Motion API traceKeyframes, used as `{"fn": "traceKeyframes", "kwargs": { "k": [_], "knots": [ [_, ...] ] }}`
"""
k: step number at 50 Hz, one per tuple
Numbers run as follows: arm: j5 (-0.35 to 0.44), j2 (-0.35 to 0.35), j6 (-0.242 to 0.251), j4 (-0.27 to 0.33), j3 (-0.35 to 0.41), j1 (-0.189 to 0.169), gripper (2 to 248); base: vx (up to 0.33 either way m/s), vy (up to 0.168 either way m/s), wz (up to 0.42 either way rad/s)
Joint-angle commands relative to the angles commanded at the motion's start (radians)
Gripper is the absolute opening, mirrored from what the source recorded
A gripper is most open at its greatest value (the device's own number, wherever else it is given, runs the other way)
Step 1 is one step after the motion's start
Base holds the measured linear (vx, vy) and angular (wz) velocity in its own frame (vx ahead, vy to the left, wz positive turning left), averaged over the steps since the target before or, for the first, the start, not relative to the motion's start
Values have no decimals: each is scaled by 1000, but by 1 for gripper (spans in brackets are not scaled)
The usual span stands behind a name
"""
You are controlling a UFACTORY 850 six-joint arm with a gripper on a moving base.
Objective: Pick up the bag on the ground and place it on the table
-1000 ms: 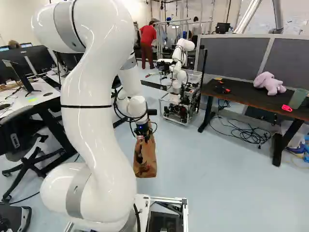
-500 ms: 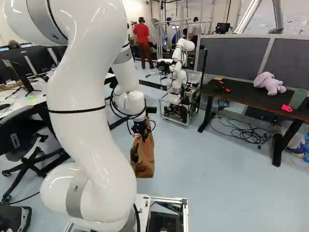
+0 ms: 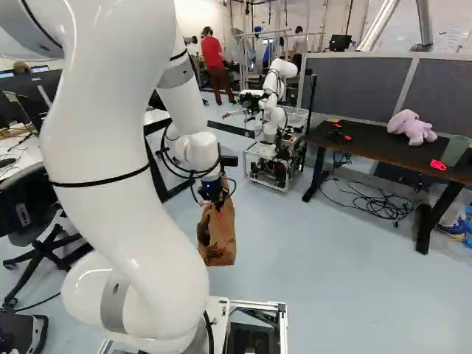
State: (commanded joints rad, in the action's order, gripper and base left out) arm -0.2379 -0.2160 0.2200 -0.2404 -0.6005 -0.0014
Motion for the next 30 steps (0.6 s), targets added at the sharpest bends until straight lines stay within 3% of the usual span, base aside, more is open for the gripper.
{"fn": "traceKeyframes", "kwargs": {
  "k": [30],
  "knots": [
    [-89, 162, 0, 32, 61, 0, 21, 0, 0, 0]
  ]
}}
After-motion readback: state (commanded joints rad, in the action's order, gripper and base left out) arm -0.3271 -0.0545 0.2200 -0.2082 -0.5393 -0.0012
